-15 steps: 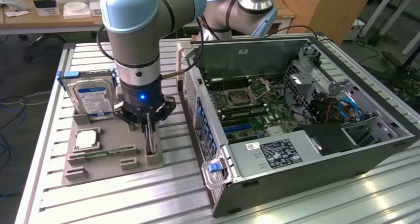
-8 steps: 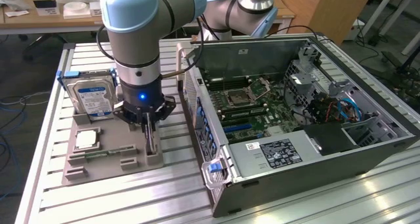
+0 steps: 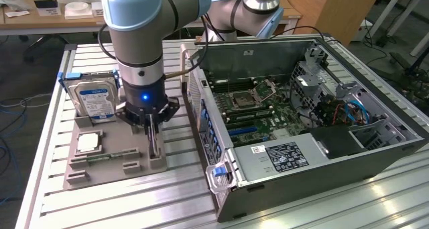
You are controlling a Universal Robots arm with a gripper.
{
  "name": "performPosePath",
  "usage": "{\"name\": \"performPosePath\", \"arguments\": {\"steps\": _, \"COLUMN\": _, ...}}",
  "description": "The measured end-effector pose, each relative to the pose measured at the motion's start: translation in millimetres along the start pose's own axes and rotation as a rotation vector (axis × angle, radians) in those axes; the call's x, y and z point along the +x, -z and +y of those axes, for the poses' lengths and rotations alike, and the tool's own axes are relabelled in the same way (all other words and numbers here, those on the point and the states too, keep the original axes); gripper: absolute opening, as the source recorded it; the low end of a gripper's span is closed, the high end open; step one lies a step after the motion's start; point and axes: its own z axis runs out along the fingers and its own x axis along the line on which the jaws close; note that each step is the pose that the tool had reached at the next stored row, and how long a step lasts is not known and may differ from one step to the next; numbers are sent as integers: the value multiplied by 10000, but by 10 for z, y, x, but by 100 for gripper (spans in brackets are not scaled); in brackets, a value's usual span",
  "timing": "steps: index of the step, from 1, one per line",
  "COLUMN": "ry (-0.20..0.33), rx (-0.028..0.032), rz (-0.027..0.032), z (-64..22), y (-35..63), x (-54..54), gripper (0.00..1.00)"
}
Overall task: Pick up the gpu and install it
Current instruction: 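Pick up the gpu and move the gpu toward the slot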
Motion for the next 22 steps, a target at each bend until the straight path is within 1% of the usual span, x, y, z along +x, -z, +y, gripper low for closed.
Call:
{"name": "performPosePath", "arguments": {"steps": 8, "ry": 0, "rx": -4, "rz": -1, "z": 5, "y": 96, "x": 0, "gripper": 28}}
{"name": "performPosePath", "arguments": {"steps": 22, "ry": 0, "rx": -4, "rz": -1, "z": 10, "y": 212, "x": 0, "gripper": 28}}
